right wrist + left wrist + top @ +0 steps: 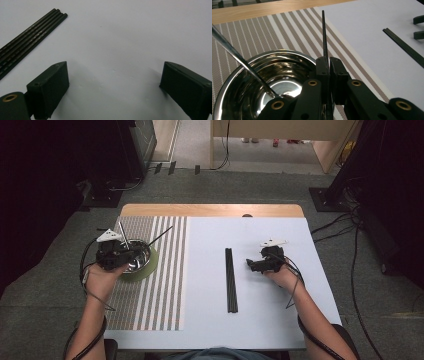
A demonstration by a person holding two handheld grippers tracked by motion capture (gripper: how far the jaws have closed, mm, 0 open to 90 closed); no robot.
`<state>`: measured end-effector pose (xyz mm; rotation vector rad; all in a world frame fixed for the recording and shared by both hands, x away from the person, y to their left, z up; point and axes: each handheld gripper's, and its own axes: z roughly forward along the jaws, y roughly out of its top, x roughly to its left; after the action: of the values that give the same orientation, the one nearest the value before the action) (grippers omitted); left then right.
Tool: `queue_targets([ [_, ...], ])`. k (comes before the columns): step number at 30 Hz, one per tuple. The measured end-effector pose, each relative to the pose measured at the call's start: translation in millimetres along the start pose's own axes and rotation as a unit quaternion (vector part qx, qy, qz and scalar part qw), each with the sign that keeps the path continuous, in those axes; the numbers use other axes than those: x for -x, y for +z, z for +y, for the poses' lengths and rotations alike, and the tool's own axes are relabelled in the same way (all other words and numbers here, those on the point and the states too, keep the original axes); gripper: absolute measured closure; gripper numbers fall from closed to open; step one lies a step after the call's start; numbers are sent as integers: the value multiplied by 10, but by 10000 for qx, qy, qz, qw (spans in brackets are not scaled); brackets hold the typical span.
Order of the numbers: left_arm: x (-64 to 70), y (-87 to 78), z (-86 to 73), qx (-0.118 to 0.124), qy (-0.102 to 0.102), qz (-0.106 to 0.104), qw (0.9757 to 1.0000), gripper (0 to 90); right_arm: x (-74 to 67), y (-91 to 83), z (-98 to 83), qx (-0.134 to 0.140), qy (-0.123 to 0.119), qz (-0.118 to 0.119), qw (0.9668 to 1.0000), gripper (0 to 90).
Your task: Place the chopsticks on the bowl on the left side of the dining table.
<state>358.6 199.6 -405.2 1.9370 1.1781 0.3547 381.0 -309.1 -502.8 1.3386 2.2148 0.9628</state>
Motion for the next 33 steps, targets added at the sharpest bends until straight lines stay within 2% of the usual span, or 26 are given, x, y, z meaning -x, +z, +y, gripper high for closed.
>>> queue_targets([
  [14,-156,-81,-87,-58,-32,154,9999,875,0,0,0,1,-1,-2,10000,77],
  [18,-207,-86,-114,-56,-84,165,9998,875,0,0,0,1,-1,-1,10000,77],
  [33,-288,-76,-185,-222,-19,123,9997,875,-1,0,0,5,3,-2,10000,77],
])
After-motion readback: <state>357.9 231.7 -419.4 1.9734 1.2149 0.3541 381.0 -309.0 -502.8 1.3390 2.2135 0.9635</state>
